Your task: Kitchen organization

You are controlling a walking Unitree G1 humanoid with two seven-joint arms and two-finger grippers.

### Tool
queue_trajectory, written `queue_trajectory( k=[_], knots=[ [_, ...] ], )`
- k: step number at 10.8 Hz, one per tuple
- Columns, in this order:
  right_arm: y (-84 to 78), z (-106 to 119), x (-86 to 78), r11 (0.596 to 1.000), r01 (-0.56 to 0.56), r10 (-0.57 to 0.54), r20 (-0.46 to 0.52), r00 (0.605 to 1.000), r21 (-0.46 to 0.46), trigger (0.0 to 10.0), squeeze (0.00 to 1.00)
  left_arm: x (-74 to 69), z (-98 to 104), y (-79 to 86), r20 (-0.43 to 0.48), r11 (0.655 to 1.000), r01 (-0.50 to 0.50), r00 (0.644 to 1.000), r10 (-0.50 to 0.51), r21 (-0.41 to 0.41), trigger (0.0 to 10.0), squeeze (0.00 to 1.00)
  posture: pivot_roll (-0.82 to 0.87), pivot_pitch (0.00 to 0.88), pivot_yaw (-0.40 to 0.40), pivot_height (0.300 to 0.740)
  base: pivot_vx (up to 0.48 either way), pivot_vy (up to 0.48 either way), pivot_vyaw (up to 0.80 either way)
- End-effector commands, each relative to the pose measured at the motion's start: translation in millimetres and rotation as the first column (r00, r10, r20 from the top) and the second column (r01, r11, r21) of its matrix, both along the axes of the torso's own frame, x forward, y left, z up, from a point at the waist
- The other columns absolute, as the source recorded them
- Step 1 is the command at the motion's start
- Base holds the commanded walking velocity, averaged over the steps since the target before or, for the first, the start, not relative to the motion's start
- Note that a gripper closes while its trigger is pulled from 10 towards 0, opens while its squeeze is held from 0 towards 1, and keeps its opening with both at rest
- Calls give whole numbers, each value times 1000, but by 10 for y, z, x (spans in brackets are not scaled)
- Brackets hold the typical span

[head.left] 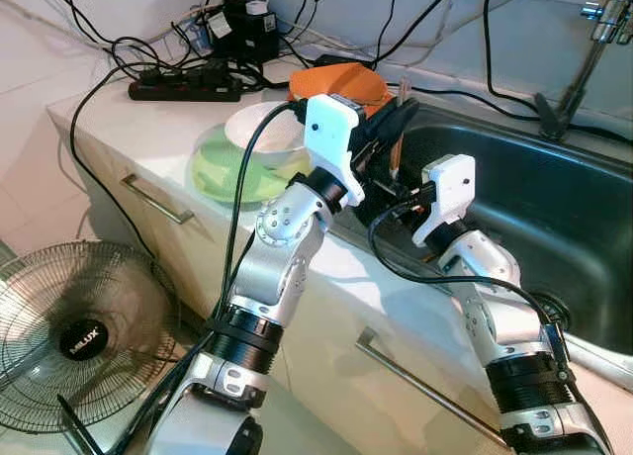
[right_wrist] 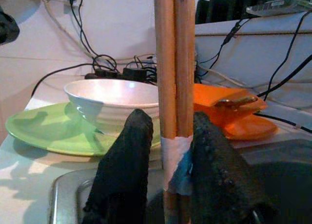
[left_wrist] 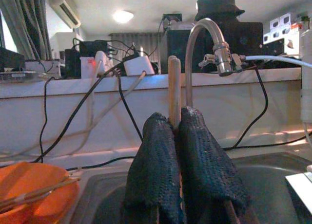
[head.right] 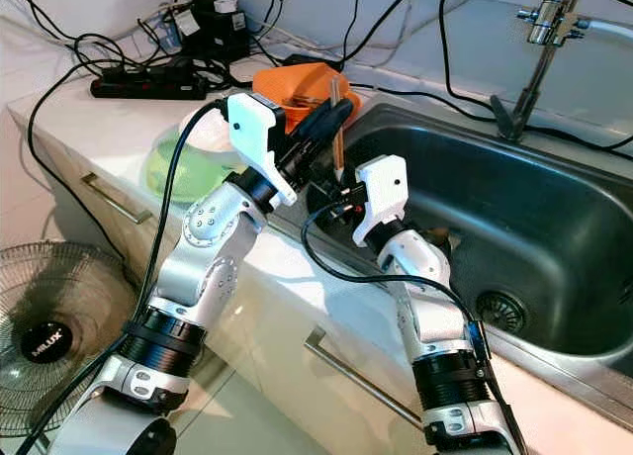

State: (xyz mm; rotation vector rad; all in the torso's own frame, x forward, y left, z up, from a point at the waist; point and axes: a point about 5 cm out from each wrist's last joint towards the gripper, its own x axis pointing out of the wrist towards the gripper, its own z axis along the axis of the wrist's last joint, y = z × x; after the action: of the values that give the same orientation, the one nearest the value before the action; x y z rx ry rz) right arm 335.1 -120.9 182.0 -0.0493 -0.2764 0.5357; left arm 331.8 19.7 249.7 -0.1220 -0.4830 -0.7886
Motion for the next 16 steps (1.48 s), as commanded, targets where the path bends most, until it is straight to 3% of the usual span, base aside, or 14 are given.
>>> queue_trajectory(
  k=[1,8,9,15,16],
  knots=[
    [20,50,17,1000,-6,6,25,1000,-3,0,0,-16,51,-6,22,1000,2,1000,-2,9,10000,0,115,12,32,740,0,0,0],
    [2,40,28,1000,-2,2,26,1000,-9,0,0,20,82,34,34,1000,-30,999,30,9,10000,0,116,7,27,740,0,0,0],
    [-7,40,32,1000,1,-1,26,1000,-10,0,0,35,87,47,33,999,-44,998,44,6,10000,996,116,8,27,740,0,0,0],
    [-58,48,84,999,34,-34,25,999,-6,0,0,64,112,89,21,997,-69,997,69,-29,10000,1000,116,5,26,740,0,0,0],
    [-77,56,137,998,58,-58,18,998,4,0,0,57,116,88,26,997,-66,997,67,-31,10000,345,114,4,26,740,0,0,0]
  ],
)
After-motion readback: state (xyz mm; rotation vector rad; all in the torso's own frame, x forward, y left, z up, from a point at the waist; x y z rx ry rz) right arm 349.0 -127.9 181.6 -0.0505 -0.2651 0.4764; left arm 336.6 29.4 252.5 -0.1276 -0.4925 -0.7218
